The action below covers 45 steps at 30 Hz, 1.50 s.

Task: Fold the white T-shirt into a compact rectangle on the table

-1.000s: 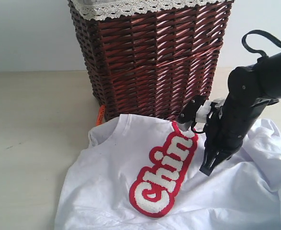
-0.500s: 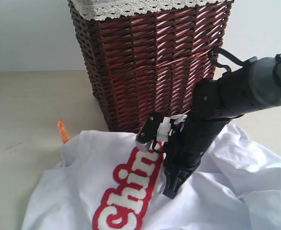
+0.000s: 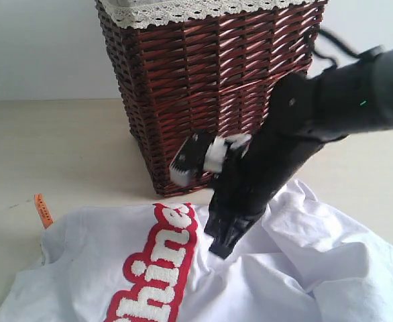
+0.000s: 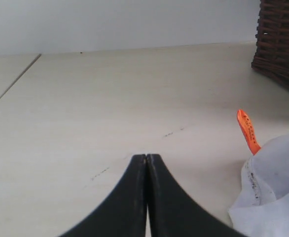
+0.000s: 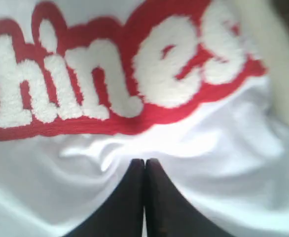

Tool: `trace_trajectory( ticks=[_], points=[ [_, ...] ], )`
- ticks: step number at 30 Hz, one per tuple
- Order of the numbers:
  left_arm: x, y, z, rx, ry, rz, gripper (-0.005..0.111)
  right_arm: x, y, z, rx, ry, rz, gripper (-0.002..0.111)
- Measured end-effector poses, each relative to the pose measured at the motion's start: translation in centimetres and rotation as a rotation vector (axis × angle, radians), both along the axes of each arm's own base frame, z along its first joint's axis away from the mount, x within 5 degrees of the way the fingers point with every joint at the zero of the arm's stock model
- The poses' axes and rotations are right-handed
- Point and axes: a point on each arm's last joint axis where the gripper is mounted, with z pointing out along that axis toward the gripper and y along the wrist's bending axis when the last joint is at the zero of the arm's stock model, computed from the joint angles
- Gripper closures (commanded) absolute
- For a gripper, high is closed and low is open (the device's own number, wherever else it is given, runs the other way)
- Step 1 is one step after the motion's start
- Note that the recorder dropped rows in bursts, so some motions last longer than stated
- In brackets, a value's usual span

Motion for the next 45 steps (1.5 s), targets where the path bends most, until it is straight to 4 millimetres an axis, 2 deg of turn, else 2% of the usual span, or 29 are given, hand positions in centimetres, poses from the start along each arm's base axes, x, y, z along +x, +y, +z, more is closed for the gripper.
trace_trajectory(
  ticks=[3,6,7,9,12,17,21,27,34,36,42,45],
  points=[
    [0.0,0.0,0.0,0.000,0.000,0.000,0.107,0.6,-2.8,3.9,0.042,-0.067,-0.061,0.091],
    [0.0,0.0,0.0,0.000,0.000,0.000,0.107,0.7,-6.3,5.8,0.033,-0.090,-0.123,0.076],
    [0.0,0.0,0.0,0.000,0.000,0.000,0.107,0.6,-7.5,5.9,0.022,-0.078,-0.148,0.072],
    [0.0,0.0,0.0,0.000,0.000,0.000,0.107,-0.3,-9.8,5.1,-0.014,-0.014,-0.174,0.068],
    [0.0,0.0,0.0,0.000,0.000,0.000,0.107,-2.7,-11.9,2.4,-0.087,0.121,-0.145,0.067],
    [0.0,0.0,0.0,0.000,0.000,0.000,0.107,-5.3,-14.0,-1.7,-0.234,0.172,-0.142,0.067],
    [0.0,0.0,0.0,0.000,0.000,0.000,0.107,-5.3,-14.9,-3.3,-0.275,0.047,-0.219,0.071],
    [0.0,0.0,0.0,0.000,0.000,0.000,0.107,-3.8,-14.9,-4.2,-0.250,-0.118,-0.291,0.108],
    [0.0,0.0,0.0,0.000,0.000,0.000,0.107,-2.3,-14.8,-2.8,-0.169,-0.310,-0.415,0.108],
    [0.0,0.0,0.0,0.000,0.000,0.000,0.107,-2.1,-14.8,-2.4,-0.152,-0.344,-0.432,0.104],
    [0.0,0.0,0.0,0.000,0.000,0.000,0.107,-2.2,-14.9,-1.9,-0.144,-0.353,-0.440,0.069],
    [0.0,0.0,0.0,0.000,0.000,0.000,0.107,-2.4,-14.9,-1.4,-0.141,-0.353,-0.438,0.063]
  ],
)
